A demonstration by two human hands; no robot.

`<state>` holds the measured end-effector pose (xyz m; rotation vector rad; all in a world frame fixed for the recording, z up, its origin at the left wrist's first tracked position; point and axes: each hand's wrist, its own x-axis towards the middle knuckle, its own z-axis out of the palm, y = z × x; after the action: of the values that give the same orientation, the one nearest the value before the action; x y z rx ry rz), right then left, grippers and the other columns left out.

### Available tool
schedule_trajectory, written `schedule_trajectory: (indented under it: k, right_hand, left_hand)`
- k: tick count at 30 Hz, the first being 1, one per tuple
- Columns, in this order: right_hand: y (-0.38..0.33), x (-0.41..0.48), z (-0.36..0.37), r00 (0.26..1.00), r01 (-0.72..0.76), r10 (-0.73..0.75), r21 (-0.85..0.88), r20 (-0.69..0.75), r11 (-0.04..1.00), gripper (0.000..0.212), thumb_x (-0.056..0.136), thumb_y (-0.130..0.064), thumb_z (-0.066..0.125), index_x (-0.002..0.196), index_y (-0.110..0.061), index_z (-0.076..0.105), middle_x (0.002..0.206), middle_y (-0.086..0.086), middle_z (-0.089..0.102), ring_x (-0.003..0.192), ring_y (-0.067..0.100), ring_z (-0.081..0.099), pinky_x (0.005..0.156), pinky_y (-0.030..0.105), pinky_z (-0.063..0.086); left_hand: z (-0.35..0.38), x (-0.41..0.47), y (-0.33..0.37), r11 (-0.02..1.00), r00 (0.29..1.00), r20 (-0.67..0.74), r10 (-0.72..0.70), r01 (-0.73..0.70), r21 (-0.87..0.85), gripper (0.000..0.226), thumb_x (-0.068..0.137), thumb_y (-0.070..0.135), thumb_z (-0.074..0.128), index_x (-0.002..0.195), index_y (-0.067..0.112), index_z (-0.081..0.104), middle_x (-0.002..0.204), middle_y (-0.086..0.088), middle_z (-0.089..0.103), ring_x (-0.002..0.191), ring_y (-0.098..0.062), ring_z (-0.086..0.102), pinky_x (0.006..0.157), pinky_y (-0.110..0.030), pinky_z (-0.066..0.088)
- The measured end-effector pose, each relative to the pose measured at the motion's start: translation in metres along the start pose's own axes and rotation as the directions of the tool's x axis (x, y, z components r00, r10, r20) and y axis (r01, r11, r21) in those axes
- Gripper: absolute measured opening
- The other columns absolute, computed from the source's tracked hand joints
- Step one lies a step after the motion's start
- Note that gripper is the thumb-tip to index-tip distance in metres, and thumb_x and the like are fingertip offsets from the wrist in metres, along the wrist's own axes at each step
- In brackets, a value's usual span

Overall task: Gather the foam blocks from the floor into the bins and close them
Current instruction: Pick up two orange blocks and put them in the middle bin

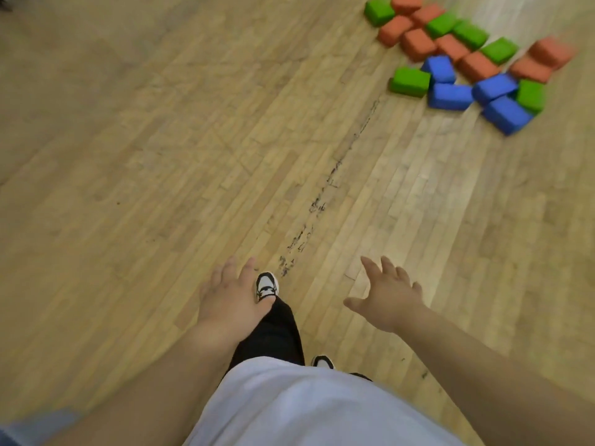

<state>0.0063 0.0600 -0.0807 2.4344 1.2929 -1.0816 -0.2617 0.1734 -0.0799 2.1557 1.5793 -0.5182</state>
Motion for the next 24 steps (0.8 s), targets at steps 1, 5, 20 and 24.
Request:
schedule_trajectory:
  k: [1, 5, 20, 24]
  right_hand:
    - [-0.002, 0.011, -0.008, 1.0, -0.017, 0.017, 0.013, 0.001, 1.0, 0.102, 0.084, -0.078, 0.053, 0.161, -0.04, -0.002, 0.172, 0.004, -0.004, 0.157, 0.035, 0.004, 0.123, 0.062, 0.013]
    - [-0.031, 0.064, -0.047, 0.998, -0.066, 0.067, 0.044, -0.016, 0.997, 0.1, 0.086, -0.076, 0.053, 0.162, -0.039, 0.0, 0.172, 0.003, -0.005, 0.157, 0.035, 0.005, 0.124, 0.06, 0.014]
    - [-0.092, 0.205, -0.195, 0.968, -0.197, 0.223, 0.2, -0.116, 0.96, 0.096, 0.087, -0.072, 0.055, 0.162, -0.038, 0.005, 0.172, 0.004, 0.0, 0.156, 0.033, 0.01, 0.123, 0.059, 0.019]
    - [-0.069, 0.243, -0.223, 0.963, -0.214, 0.244, 0.224, -0.114, 0.951, 0.096, 0.087, -0.071, 0.054, 0.162, -0.038, 0.004, 0.172, 0.005, 0.0, 0.156, 0.035, 0.011, 0.122, 0.059, 0.02]
  left_hand:
    - [-0.007, 0.017, 0.003, 1.0, 1.0, 0.007, 0.018, -0.018, 0.015, 0.089, 0.092, 0.072, 0.047, 0.161, 0.038, 0.003, 0.171, -0.007, 0.004, 0.157, -0.033, 0.004, 0.125, -0.053, 0.015]
    - [-0.043, 0.095, 0.001, 0.996, 0.997, 0.018, 0.076, -0.077, 0.049, 0.089, 0.092, 0.073, 0.046, 0.161, 0.036, 0.003, 0.17, -0.01, 0.007, 0.156, -0.033, 0.006, 0.124, -0.053, 0.016]
    - [-0.195, 0.32, 0.045, 0.958, 0.966, 0.077, 0.246, -0.255, 0.135, 0.092, 0.093, 0.072, 0.047, 0.162, 0.033, 0.0, 0.17, -0.01, 0.003, 0.156, -0.035, 0.006, 0.123, -0.055, 0.017]
    - [-0.209, 0.364, 0.087, 0.944, 0.958, 0.081, 0.277, -0.286, 0.162, 0.093, 0.092, 0.072, 0.048, 0.162, 0.033, 0.003, 0.17, -0.012, 0.005, 0.156, -0.034, 0.006, 0.123, -0.055, 0.017]
